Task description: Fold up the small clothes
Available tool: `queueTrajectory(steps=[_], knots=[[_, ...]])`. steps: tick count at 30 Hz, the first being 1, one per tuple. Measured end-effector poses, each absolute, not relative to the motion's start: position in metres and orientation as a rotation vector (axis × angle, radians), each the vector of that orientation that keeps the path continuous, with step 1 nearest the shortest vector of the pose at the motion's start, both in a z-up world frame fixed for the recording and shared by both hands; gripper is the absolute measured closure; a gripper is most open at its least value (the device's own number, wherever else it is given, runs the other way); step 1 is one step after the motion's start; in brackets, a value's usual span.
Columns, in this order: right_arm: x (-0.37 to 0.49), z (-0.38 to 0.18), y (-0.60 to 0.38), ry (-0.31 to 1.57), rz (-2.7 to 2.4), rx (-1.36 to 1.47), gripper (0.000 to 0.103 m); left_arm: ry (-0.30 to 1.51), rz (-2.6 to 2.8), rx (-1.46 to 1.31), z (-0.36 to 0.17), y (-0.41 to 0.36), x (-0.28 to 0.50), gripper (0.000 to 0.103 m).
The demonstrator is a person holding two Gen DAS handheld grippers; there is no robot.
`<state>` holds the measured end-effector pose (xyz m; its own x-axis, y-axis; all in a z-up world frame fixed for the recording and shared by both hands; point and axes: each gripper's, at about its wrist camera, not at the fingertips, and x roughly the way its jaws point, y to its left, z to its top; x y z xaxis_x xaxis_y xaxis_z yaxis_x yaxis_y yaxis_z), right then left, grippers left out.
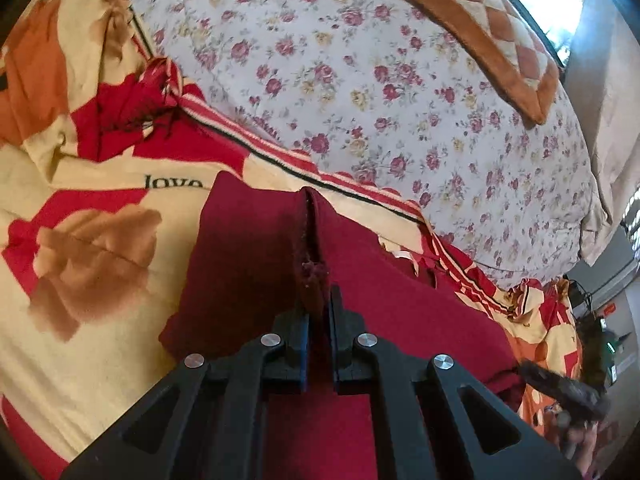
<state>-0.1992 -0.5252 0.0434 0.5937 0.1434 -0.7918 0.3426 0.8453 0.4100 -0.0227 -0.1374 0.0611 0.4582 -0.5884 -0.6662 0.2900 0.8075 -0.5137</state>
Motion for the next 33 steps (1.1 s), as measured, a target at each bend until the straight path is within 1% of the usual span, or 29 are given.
queueTrajectory(steps=[2, 3, 4, 5, 6, 8, 9, 11, 12, 13, 14, 15, 18, 22, 24, 26, 28, 31, 33], knots=[[-0.179, 0.023, -0.53, 0.997, -0.124, 0.636, 0.036, 0.957, -0.557, -0.342, 0.057, -0.139, -0.024, 0.103], [-0.173, 0.019, -0.53, 1.005, -0.122, 0.642, 0.051, 0.967, -0.558, -0.343, 0.055, -0.139, -0.023, 0.103], [-0.169, 0.024, -0.529, 0.989, -0.123, 0.606, 0.064, 0.982, -0.564, -0.351, 0.053, -0.138, -0.023, 0.103], [-0.169, 0.033, -0.526, 0.957, -0.13, 0.547, 0.08, 0.989, -0.575, -0.361, 0.053, -0.137, -0.024, 0.103], [-0.172, 0.047, -0.52, 0.909, -0.152, 0.458, 0.083, 0.996, -0.591, -0.373, 0.053, -0.136, -0.025, 0.103], [-0.172, 0.056, -0.513, 0.889, -0.195, 0.345, 0.083, 1.001, -0.608, -0.366, 0.053, -0.139, -0.029, 0.103], [-0.169, 0.053, -0.512, 0.909, -0.216, 0.301, 0.083, 1.0, -0.61, -0.345, 0.052, -0.145, -0.03, 0.103], [-0.16, 0.036, -0.517, 0.98, -0.225, 0.306, 0.082, 1.001, -0.593, -0.298, 0.048, -0.152, -0.031, 0.103], [-0.162, 0.03, -0.521, 1.003, -0.232, 0.342, 0.074, 1.005, -0.584, -0.282, 0.046, -0.154, -0.031, 0.103], [-0.165, 0.032, -0.525, 0.99, -0.235, 0.368, 0.071, 1.009, -0.581, -0.28, 0.045, -0.154, -0.031, 0.103], [-0.172, 0.037, -0.527, 0.964, -0.233, 0.387, 0.065, 1.008, -0.582, -0.285, 0.045, -0.152, -0.031, 0.103], [-0.179, 0.044, -0.527, 0.94, -0.236, 0.387, 0.064, 1.006, -0.581, -0.292, 0.045, -0.15, -0.031, 0.103], [-0.193, 0.059, -0.514, 0.91, -0.227, 0.329, 0.064, 1.004, -0.568, -0.308, 0.045, -0.147, -0.029, 0.103], [-0.202, 0.043, -0.481, 1.055, -0.184, 0.137, 0.065, 1.01, -0.556, -0.292, 0.042, -0.148, -0.03, 0.103], [-0.217, 0.036, -0.468, 1.105, -0.132, 0.078, 0.07, 1.014, -0.558, -0.302, 0.041, -0.146, -0.03, 0.103], [-0.234, 0.033, -0.461, 1.132, -0.127, 0.03, 0.072, 1.017, -0.558, -0.309, 0.04, -0.145, -0.029, 0.103], [-0.244, 0.043, -0.468, 1.104, -0.134, 0.072, 0.072, 1.017, -0.553, -0.306, 0.04, -0.147, -0.029, 0.103], [-0.249, 0.068, -0.478, 0.989, -0.142, 0.136, 0.071, 1.015, -0.552, -0.301, 0.04, -0.147, -0.029, 0.103], [-0.242, 0.078, -0.477, 0.935, -0.132, 0.148, 0.069, 1.017, -0.552, -0.304, 0.04, -0.147, -0.029, 0.103]])
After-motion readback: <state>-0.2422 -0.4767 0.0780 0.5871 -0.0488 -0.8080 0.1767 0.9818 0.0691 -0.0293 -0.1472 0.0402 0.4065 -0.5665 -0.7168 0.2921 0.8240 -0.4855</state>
